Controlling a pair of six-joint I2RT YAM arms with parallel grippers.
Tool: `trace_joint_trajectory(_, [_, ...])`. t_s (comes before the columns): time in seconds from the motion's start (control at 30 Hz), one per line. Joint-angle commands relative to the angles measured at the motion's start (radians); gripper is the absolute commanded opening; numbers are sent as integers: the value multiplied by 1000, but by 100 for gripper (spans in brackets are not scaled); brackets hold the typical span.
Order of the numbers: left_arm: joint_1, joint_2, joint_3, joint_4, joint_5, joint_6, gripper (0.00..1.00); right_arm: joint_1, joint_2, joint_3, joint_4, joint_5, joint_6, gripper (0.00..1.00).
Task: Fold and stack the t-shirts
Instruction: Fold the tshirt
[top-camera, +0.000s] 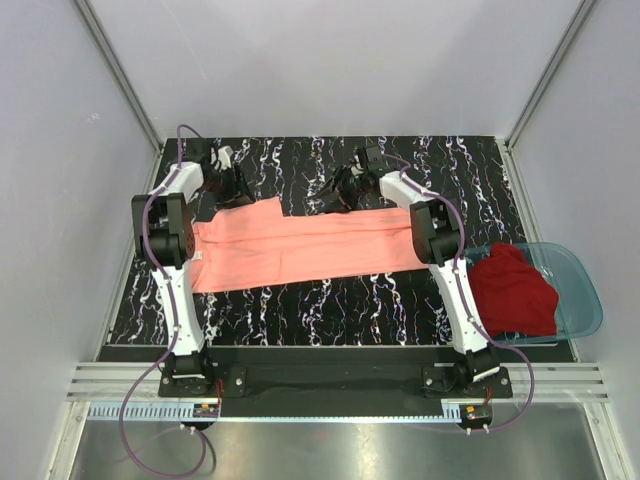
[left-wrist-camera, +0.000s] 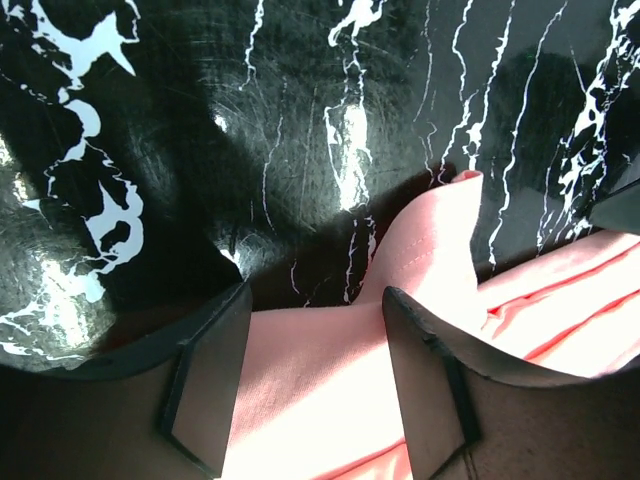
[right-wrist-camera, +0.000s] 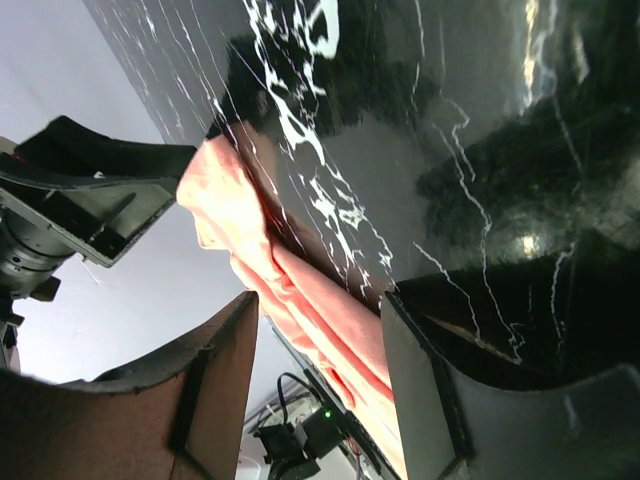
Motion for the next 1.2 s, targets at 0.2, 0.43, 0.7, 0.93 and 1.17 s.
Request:
trace_joint_trajectory(0.2, [-28, -84, -18, -1, 51, 36, 38, 34, -74, 11, -39, -65, -53, 59])
trace_joint_trajectory(0.43, [-31, -171, -56, 20, 17, -3, 0, 46, -77, 7, -56, -80, -70, 59])
trace_joint_trajectory(0.7, [-60, -278, -151, 45, 11, -15, 0, 57, -85, 25, -68, -85, -76, 58])
trace_joint_trajectory(0.93, [-91, -442, -295, 7, -46, -43, 0, 71, -117, 1, -98, -100, -104, 58])
trace_joint_trajectory(1.17, [-97, -528, -449, -29, -96, -52, 0, 82, -195, -134, -89, -109, -136, 58])
